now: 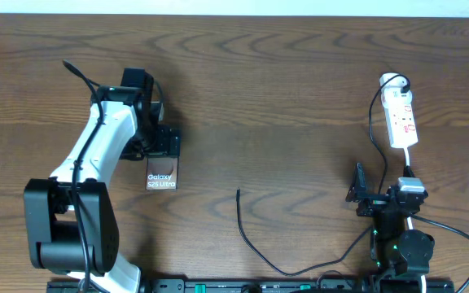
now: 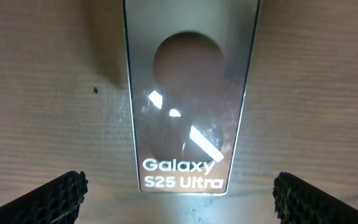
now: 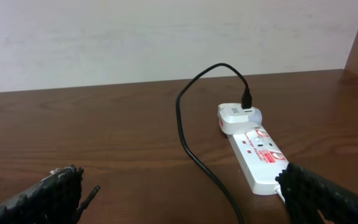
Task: Plug charger to phone and switch on socket
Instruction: 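Move the left gripper over the silver phone and lower toward it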
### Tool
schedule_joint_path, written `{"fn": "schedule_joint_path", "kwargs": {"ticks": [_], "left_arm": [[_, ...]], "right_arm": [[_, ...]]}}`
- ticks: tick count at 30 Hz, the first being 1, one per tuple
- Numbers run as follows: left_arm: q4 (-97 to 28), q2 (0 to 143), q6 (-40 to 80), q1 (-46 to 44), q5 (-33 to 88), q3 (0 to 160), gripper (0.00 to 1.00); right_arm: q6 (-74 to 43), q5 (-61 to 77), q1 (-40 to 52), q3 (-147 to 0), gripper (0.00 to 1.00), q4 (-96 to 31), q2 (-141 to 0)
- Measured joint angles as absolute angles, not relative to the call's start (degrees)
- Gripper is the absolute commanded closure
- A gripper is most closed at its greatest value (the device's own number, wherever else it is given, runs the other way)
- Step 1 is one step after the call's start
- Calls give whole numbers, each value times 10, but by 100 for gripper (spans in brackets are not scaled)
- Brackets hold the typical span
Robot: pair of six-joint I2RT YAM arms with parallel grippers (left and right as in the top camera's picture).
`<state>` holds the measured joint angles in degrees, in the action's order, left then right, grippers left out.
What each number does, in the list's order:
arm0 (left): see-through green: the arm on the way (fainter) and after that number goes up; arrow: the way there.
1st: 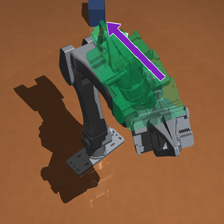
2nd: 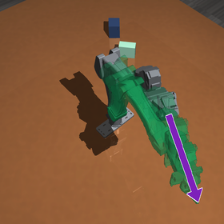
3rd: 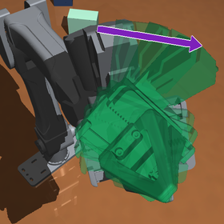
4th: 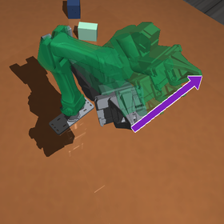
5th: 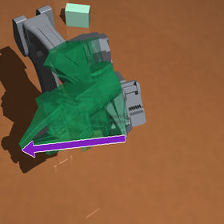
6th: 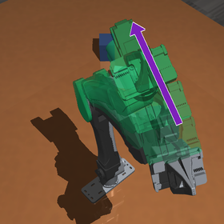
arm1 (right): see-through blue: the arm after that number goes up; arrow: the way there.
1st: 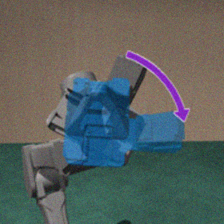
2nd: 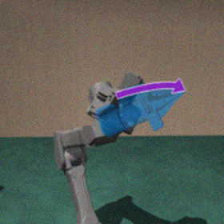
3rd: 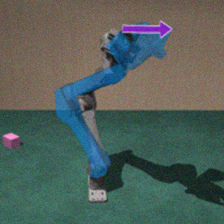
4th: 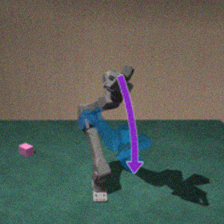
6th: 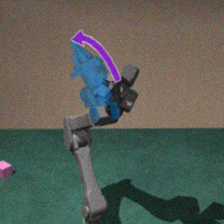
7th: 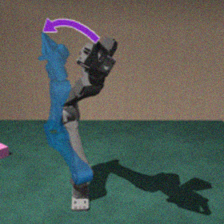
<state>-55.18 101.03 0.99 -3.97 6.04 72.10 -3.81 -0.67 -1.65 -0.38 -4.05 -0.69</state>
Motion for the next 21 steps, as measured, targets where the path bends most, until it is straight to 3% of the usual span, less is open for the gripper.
{"fn": "schedule_joint_path", "kwargs": {"ticks": [21], "left_arm": [[-493, 1015, 3, -40, 63, 680, 2]], "right_arm": [[-38, -6, -17, -4, 1, -41, -7]]}}
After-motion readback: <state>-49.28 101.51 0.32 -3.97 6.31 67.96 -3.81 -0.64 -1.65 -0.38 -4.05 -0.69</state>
